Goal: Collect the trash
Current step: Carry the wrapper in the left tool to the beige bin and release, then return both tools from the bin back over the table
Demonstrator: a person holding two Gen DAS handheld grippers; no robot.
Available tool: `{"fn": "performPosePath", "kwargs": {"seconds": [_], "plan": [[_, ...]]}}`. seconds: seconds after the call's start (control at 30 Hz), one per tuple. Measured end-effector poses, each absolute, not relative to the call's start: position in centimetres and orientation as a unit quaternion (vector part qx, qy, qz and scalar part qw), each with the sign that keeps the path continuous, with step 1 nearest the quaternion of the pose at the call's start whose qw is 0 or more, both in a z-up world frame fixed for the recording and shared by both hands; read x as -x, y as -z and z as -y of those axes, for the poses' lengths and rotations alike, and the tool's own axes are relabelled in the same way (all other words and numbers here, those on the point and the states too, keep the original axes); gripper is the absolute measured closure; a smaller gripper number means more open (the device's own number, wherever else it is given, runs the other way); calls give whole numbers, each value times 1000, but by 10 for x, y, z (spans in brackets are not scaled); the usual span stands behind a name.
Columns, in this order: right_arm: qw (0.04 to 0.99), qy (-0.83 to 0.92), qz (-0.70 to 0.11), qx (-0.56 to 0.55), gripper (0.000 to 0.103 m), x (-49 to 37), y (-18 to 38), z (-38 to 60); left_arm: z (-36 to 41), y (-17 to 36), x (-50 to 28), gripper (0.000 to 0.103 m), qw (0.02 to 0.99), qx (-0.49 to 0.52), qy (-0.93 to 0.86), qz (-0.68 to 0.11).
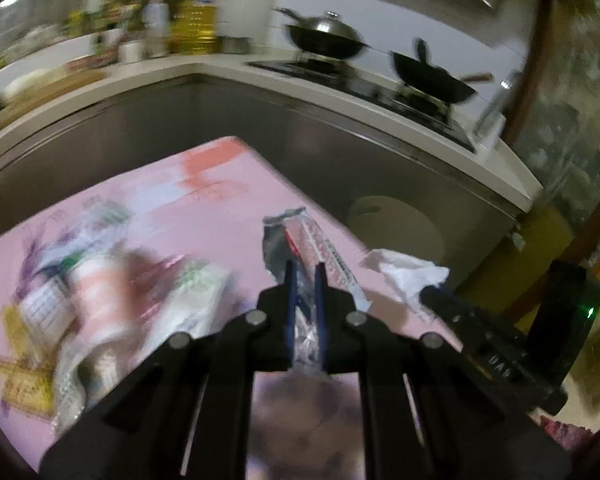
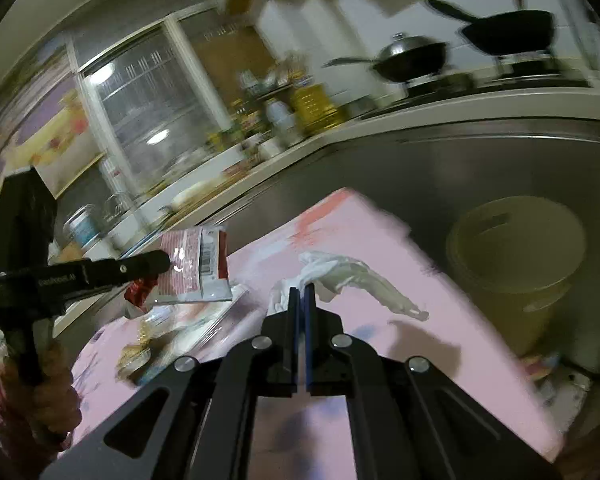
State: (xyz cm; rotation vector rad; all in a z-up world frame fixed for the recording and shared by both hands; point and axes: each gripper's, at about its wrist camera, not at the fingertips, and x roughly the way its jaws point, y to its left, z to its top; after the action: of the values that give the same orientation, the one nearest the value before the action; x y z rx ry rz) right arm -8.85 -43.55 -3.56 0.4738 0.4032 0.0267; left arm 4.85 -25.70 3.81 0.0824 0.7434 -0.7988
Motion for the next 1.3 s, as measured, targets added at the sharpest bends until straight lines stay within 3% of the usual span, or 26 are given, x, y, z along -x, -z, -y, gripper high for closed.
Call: {"fn": "performPosePath", "kwargs": {"seconds": [0.37,0.6,0.63,0.7,0.73,0.77,0.8,0.83,0.87,1.03,1.3], "plan": [[921,95,-239,-292,103,53,88,571,476,13,-104,95,800,-100,443,-392],[892,108,-278,-339,101,39,126,614,533,64,-118,95,778,-133,437,-430],[886,105,-282,-352,100,36,130,619,538,72,-119,92,775,-139,430,-441],[879,102,-287,-368,98,34,136,625,539,82,-121,74,770,-139,423,-457],[880,100,-285,-366,91,33,135,626,538,86,-122,55,771,-137,418,-460],[880,99,-285,-366,74,31,134,628,534,88,-123,42,777,-133,411,-457],[880,99,-283,-369,60,31,134,628,531,88,-124,38,783,-131,406,-453],[880,103,-280,-370,34,34,133,628,528,87,-125,35,788,-128,400,-449],[880,114,-277,-368,27,36,132,628,525,87,-127,32,791,-125,395,-451],[889,121,-264,-354,27,43,118,620,514,77,-125,32,799,-119,388,-444],[898,128,-229,-353,27,69,95,600,479,39,-92,32,845,-142,362,-368]]}}
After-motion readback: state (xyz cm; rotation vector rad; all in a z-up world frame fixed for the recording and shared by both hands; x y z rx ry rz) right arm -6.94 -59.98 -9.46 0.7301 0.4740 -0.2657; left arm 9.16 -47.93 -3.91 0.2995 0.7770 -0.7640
